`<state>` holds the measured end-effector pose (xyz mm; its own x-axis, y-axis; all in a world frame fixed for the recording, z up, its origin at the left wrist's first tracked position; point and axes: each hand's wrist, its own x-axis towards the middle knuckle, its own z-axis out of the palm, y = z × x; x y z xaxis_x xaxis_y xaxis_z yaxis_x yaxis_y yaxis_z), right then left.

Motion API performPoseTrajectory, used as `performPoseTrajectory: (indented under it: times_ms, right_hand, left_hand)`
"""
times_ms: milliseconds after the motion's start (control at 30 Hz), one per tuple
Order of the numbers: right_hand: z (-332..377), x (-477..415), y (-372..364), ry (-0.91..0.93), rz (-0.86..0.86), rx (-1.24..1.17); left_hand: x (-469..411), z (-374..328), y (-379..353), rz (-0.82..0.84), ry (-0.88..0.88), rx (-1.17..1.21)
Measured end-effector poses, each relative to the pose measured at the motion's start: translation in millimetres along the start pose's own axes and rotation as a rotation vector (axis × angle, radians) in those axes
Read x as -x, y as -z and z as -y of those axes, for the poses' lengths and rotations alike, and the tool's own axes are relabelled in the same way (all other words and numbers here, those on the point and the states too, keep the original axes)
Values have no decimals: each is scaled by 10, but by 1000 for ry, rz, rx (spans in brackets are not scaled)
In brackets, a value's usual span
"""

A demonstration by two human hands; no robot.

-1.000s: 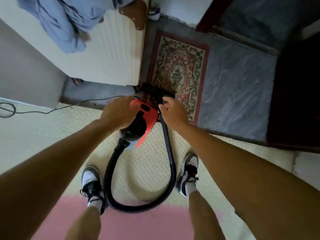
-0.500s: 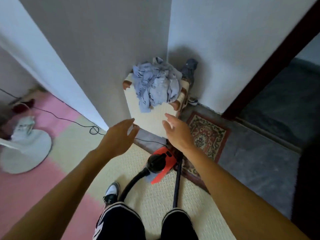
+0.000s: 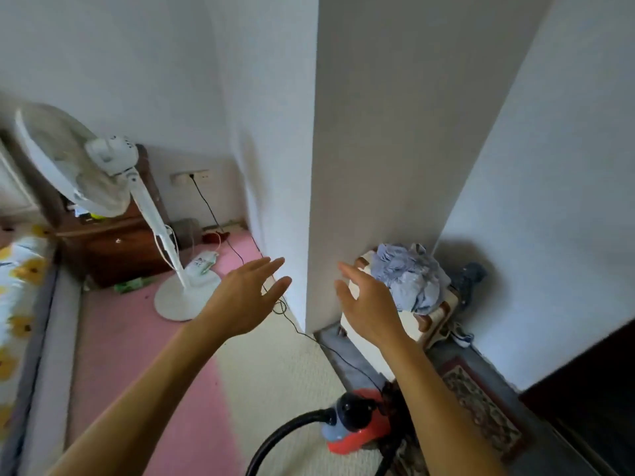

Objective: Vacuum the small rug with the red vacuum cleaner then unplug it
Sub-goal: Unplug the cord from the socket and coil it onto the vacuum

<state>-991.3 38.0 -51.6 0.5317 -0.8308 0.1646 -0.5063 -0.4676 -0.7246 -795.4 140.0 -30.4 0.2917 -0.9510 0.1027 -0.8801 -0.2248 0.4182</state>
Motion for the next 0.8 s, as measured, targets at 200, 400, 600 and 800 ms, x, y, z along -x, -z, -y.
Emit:
performPoseTrajectory:
  times_ms: [200, 400, 600, 800]
  right_hand:
    - [1155, -86, -653, 107, -26, -24]
    - [2160, -228, -1386, 156, 61, 79]
    - [2714, -273, -1965, 156, 62, 135]
    - [2905, -337, -2267, 147, 66, 110]
  left_hand:
    - [444, 770, 819, -63, 38, 3]
    - [802, 1785, 1555, -104, 97, -13]
    - [1048, 2421, 1950, -154, 107, -10]
    - [1165, 2731, 2097, -161, 156, 14]
